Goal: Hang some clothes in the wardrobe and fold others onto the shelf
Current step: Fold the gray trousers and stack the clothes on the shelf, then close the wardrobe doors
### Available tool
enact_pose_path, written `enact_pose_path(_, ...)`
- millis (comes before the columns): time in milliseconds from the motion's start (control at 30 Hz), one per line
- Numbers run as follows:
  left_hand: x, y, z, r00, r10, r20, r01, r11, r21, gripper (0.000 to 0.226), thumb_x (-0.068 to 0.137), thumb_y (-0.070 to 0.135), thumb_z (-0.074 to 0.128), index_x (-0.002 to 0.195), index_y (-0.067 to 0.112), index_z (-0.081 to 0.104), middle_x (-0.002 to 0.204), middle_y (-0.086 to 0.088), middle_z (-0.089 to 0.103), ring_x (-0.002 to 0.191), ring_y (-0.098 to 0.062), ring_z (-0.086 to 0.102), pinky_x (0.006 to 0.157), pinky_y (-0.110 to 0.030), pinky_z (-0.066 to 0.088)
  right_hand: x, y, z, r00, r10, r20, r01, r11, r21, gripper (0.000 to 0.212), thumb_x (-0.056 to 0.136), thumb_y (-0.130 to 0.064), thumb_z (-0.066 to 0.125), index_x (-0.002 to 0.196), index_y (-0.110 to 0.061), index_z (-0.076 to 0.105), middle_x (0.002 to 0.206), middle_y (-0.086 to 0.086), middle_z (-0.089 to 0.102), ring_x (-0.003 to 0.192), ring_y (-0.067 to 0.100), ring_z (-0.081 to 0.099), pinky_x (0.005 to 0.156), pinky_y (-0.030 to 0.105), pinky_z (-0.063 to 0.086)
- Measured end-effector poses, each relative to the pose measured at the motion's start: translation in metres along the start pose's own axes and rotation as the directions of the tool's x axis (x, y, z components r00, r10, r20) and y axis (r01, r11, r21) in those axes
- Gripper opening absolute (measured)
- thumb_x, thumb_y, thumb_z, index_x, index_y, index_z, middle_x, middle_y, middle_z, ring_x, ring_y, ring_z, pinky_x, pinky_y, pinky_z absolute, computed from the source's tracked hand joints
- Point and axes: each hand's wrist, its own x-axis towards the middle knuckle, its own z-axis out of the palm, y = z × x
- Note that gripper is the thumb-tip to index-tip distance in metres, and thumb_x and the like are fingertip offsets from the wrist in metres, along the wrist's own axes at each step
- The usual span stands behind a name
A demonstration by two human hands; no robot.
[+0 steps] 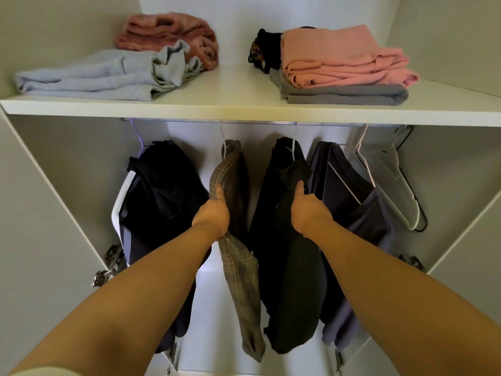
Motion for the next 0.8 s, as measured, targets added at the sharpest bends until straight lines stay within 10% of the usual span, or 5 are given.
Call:
enact_pose_path(367, -0.024, -0.012, -0.023, 0.989, 0.107, -0.105, -0.091, 0.985, 0.147, 0.065, 0.107, 0.038, 0.029, 0.157, 0.014, -0.004, 0.083, -0.006, 0.061, 0.063, -0.019, 0.058, 0.053, -0.034, 0.047, -0.015, -0.004, -0.029, 0.999, 0.036, 0.026, -0.037, 0.999, 0.027, 0.076, 0.096, -0.013, 0.052, 0.157, -0.005, 0.007, 0.126, 0.017, 0.055, 0.102, 0.031, 0.06, 0.072, 0.039, 0.048)
enact_pose_path(467, -0.043, -0.013, -0.043, 0.96, 0.14, -0.242, -0.13, 0.99, 0.058, 0.046, 0.106, 0.042, 0.029, 0.138, 0.013, 0.044, 0.083, -0.005, 0.062, 0.06, -0.02, 0.055, 0.053, -0.036, 0.049, -0.024, -0.007, -0.046, 0.99, -0.033, -0.139, 0.056, 0.985, 0.162, 0.023, 0.102, -0.022, 0.045, 0.114, -0.005, 0.054, 0.085, 0.007, 0.054, 0.072, 0.022, 0.056, 0.059, 0.035, 0.048)
enact_pose_path(600, -0.073, -0.024, -0.067, 0.919, 0.169, -0.356, -0.231, 0.963, -0.138, 0.04, 0.104, 0.045, 0.035, 0.109, 0.016, 0.061, 0.081, -0.003, 0.064, 0.068, -0.022, 0.062, 0.062, -0.041, 0.056, -0.039, -0.023, -0.063, 0.937, -0.128, -0.325, 0.258, 0.881, 0.396, 0.037, 0.108, -0.03, 0.034, 0.09, -0.006, 0.055, 0.074, 0.008, 0.056, 0.062, 0.021, 0.055, 0.056, 0.035, 0.048)
enact_pose_path(800, -0.125, -0.044, -0.099, 0.833, 0.084, -0.547, -0.237, 0.947, -0.215, 0.035, 0.102, 0.042, 0.041, 0.124, 0.023, 0.062, 0.087, 0.005, 0.071, 0.077, -0.013, 0.066, 0.067, -0.029, 0.05, -0.064, -0.072, -0.086, 0.891, -0.279, -0.358, 0.445, 0.691, 0.569, 0.034, 0.107, -0.029, 0.034, 0.112, -0.012, 0.063, 0.104, 0.002, 0.065, 0.094, 0.015, 0.059, 0.084, 0.029, 0.047)
